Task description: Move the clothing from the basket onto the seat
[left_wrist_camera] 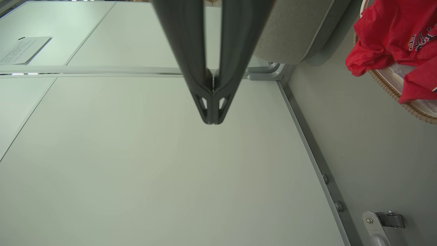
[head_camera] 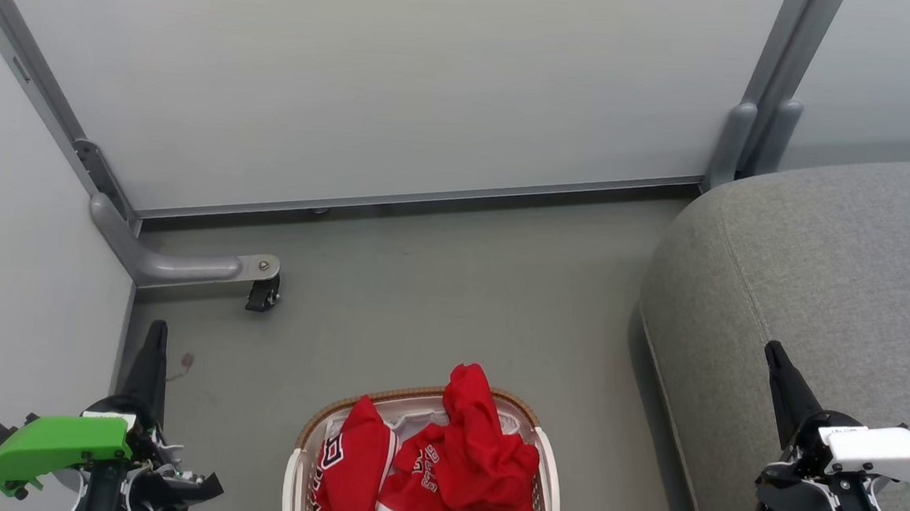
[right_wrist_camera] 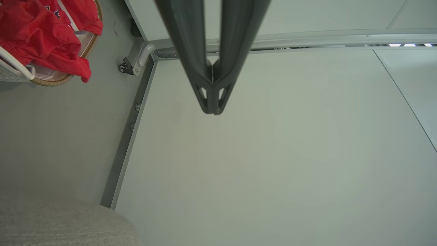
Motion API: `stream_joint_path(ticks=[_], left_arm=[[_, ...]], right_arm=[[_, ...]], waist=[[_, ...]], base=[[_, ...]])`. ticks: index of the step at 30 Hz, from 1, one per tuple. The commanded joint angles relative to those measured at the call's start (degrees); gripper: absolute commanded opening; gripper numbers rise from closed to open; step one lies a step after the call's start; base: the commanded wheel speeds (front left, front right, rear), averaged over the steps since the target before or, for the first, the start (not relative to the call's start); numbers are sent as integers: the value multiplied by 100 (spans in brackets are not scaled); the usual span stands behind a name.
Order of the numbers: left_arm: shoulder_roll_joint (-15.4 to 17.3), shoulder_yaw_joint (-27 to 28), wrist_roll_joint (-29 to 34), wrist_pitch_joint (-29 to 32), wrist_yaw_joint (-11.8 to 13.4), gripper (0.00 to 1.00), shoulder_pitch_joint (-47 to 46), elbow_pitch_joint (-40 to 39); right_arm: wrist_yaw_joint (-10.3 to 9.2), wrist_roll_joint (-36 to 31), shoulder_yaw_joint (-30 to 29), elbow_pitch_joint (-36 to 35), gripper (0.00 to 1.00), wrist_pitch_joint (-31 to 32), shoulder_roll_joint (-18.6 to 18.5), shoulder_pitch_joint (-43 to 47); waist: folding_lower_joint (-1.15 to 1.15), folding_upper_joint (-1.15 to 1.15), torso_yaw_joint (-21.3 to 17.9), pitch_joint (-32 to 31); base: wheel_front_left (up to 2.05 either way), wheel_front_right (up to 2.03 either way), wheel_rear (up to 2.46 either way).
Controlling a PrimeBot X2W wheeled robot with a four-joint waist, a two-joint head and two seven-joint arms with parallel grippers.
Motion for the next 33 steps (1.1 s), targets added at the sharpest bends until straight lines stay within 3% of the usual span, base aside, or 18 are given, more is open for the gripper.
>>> stream_joint_path(ticks=[1,33], left_arm=[[46,6,1,13,-15,0,-81,-1],[46,6,1,13,-14,0,-81,-1]], right_arm=[[0,3,-4,-5,0,4,-34,86],[0,3,-4,-5,0,4,-34,86]], waist=[[0,0,0,0],[0,0,0,0]], base=[[0,0,0],[0,0,0]])
